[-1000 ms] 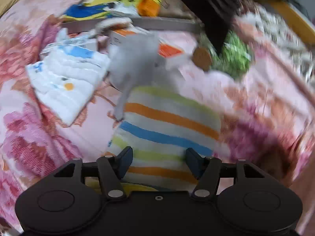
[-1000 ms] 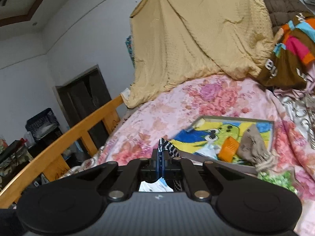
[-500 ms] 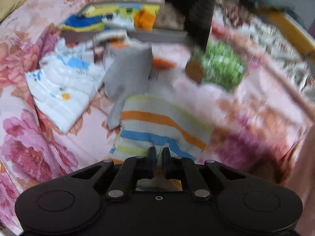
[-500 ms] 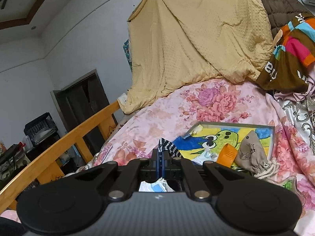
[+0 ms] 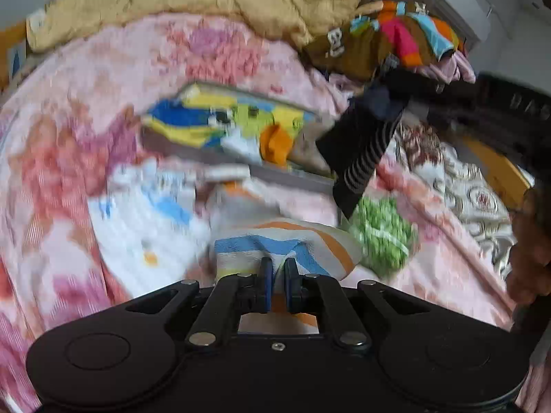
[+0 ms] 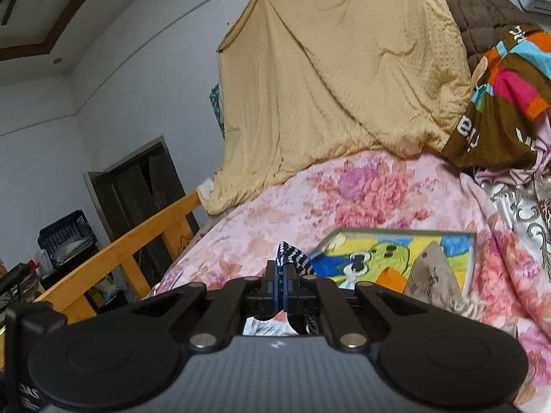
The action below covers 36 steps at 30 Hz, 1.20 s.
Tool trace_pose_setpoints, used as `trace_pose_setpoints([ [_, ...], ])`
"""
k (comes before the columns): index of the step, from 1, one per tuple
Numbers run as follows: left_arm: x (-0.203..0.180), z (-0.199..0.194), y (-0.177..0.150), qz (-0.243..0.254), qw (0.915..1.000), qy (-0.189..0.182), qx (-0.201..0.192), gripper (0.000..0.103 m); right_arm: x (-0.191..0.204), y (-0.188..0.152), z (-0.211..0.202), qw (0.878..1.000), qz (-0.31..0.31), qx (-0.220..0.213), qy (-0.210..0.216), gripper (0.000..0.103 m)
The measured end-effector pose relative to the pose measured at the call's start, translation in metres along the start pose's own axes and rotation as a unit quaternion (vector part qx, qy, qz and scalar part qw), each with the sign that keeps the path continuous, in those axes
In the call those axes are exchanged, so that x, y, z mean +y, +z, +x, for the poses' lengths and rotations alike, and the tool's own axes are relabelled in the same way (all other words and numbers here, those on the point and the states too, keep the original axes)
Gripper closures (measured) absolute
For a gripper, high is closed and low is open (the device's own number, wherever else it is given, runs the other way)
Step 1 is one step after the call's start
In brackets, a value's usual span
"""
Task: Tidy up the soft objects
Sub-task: 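Lift and carry the striped towel and navy sock over the painting tray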
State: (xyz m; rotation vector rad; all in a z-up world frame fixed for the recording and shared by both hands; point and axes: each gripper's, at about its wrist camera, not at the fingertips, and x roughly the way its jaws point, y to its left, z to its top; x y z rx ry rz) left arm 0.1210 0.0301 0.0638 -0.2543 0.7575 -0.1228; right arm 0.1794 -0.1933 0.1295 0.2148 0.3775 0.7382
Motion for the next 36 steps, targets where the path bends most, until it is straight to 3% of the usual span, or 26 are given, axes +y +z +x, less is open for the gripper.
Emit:
trace_pose_setpoints([
  [5, 0.006, -0.002, 0.031, 0.002, 0.9985, 0.006, -0.054, 0.096, -0.007, 0.013, 0.016, 0.999, -0.008, -0.031, -0.009, 0.100],
  [11, 0.018, 0.015, 0.070, -0.006, 0.9961, 0.004, -0.087, 0.096, -0.026, 0.028, 0.046, 0.998, 0.011, -0.058, -0.013, 0.100],
  [21, 0.026, 0.093, 0.140, -0.018, 0.9928, -0.018, -0.117, 0.096, -0.076, 0.024, 0.097, 0.995, 0.037, -0.059, -0.076, 0.100],
  [28, 0.018, 0.153, 0.167, -0.048, 0.9872, -0.030, -0.149, 0.096, -0.113, 0.023, 0.117, 0.990, 0.078, -0.062, -0.102, 0.100],
  [36, 0.013, 0.212, 0.172, -0.078, 0.9906, -0.033, -0.108, 0.095, -0.147, 0.009, 0.135, 0.983, 0.139, -0.026, -0.118, 0.099],
])
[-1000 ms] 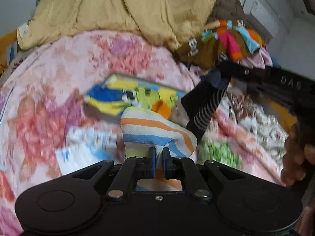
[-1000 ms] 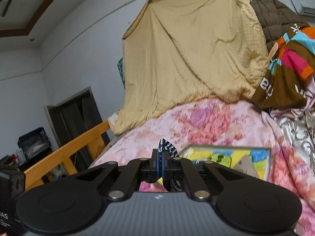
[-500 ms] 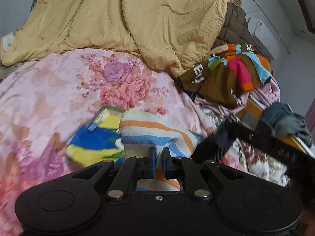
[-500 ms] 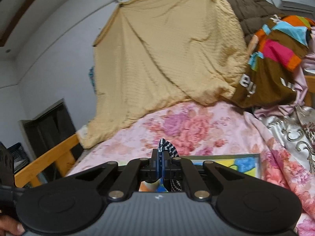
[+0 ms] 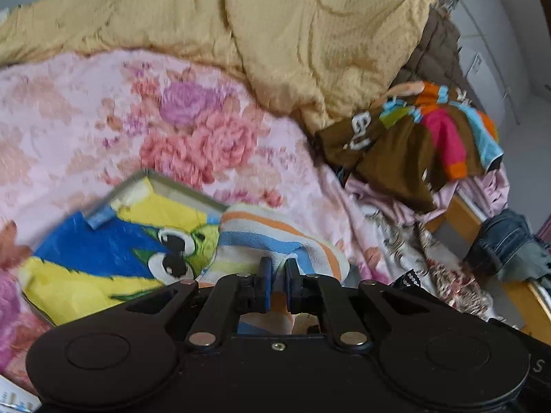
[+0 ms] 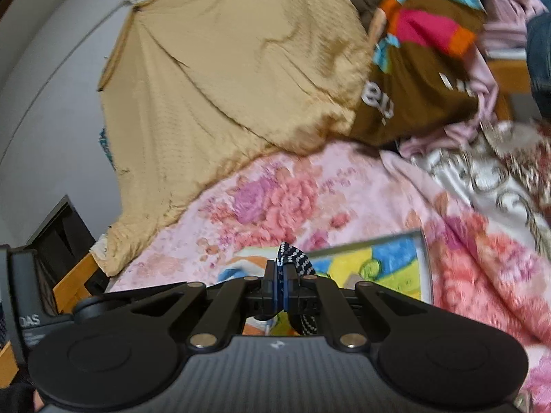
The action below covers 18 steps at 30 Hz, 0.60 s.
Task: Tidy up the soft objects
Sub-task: 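Lift and carry the striped towel and navy sock over the painting tray, then open the left tool over the tray while the right tool releases the sock there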
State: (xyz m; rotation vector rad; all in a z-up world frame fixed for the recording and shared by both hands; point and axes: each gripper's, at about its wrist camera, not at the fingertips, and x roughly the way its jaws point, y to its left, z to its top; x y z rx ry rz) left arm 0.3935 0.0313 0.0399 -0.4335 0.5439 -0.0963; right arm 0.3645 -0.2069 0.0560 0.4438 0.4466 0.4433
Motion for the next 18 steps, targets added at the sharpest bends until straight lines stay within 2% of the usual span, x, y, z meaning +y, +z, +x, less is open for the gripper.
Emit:
trace_pose_setpoints([
  [10, 0.022, 0.028, -0.028, -0.002, 0.9982, 0.033, 0.051, 0.094, -0.012, -0.014, 0.020, 0.997, 0.004, 0.072, -0.040, 0.098],
  [16, 0.019, 0.033, -0.035, 0.047, 0.9953, 0.049, 0.070, 0.093, -0.018, -0.023, 0.029, 0.992, 0.014, 0.111, -0.066, 0.098],
  [18, 0.019, 0.030, -0.036, 0.052, 0.9950, 0.048, 0.070, 0.091, -0.020, -0.027, 0.033, 0.989, 0.013, 0.125, -0.077, 0.094],
])
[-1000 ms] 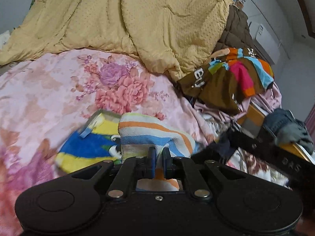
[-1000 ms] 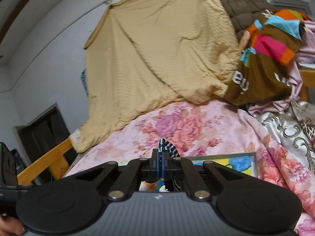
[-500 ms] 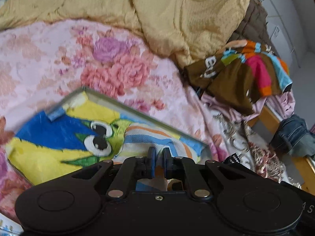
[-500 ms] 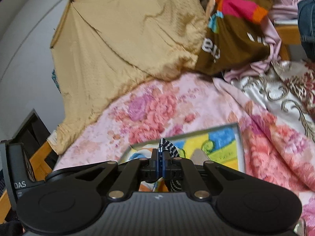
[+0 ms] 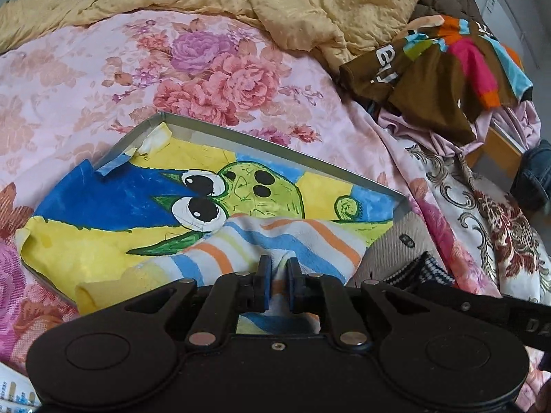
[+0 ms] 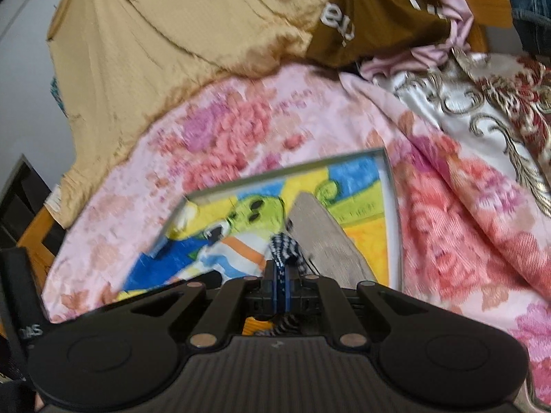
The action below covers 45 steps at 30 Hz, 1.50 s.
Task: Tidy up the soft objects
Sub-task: 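Open the left tool over the tray while the right tool releases the sock there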
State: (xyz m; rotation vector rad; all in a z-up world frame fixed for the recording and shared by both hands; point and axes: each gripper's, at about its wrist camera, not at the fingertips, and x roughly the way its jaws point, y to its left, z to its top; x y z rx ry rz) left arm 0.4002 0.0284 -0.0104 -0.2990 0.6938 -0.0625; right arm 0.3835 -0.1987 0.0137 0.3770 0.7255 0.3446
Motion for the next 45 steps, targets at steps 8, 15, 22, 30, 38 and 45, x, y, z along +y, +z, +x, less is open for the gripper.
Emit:
trace_pose_setpoints([
  [8, 0.002, -0.019, 0.001, -0.008, 0.9999, 0.011, -0.010, 0.066, -0.001, -0.002, -0.004, 1.000, 0.005, -0.001, -0.003, 0.090],
  [15, 0.017, -0.053, -0.001, -0.023, 0.9990, 0.028, -0.027, 0.043, 0.004, 0.000, -0.011, 1.000, -0.002, -0.011, 0.005, 0.060],
  [22, 0.031, -0.102, -0.007, -0.025, 0.9964, 0.051, -0.063, 0.028, 0.018, -0.003, -0.028, 0.999, -0.036, -0.040, 0.008, 0.035],
  [30, 0.026, -0.162, -0.016, -0.020, 0.9925, 0.052, -0.109, 0.008, 0.033, -0.018, -0.067, 0.994, -0.075, -0.078, 0.019, 0.011],
  [38, 0.022, -0.233, -0.047, -0.013, 0.9857, 0.054, -0.159, 0.001, 0.061, -0.051, -0.133, 0.978, -0.150, -0.138, 0.032, 0.000],
  [45, 0.030, -0.289, -0.080, -0.006, 0.9843, 0.071, -0.162, 0.001, 0.070, -0.077, -0.186, 0.971, -0.155, -0.180, 0.026, 0.000],
])
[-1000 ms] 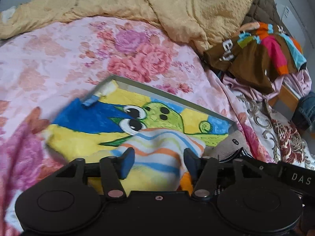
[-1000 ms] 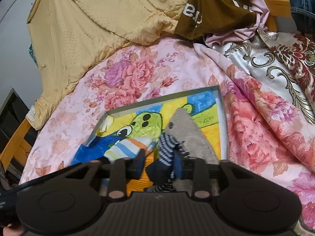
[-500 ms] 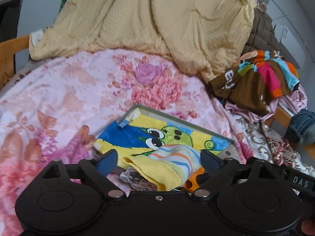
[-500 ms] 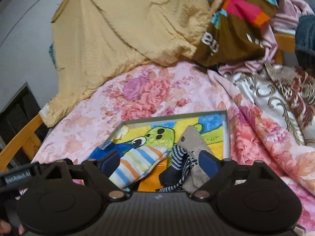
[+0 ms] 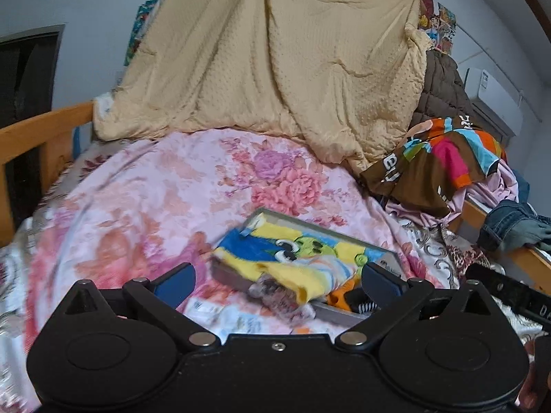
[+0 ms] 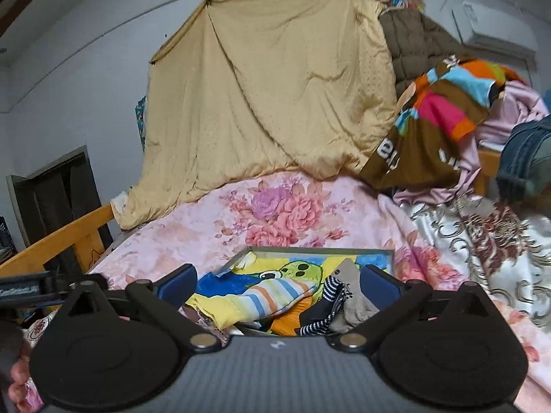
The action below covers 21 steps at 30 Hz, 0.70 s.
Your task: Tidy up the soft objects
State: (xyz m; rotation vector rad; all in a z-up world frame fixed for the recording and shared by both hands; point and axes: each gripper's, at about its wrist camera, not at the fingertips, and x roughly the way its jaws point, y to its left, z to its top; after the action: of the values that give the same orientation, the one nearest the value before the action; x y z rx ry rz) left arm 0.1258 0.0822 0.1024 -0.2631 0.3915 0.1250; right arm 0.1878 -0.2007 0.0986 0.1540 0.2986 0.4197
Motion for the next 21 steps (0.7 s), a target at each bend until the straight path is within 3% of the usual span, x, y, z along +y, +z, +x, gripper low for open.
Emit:
trace_pose_setpoints([
  [10, 0.025, -0.073, -0.028, 0.026, 0.9993, 0.026, -0.009, 0.001, 0.008, -0.018, -0.051, 0.999, 0.045, -0.010, -0.013, 0.000],
  [16, 0.033, -0.085, -0.054, 0.035, 0.9987, 0.030, -0.020, 0.001, 0.009, -0.034, -0.067, 0.998, 0.050, 0.008, -0.022, 0.000],
  [21, 0.023, -0.085, -0.069, 0.096, 0.9950, 0.014, -0.023, 0.001, 0.014, -0.051, -0.070, 0.998, 0.039, 0.042, -0.026, 0.000],
])
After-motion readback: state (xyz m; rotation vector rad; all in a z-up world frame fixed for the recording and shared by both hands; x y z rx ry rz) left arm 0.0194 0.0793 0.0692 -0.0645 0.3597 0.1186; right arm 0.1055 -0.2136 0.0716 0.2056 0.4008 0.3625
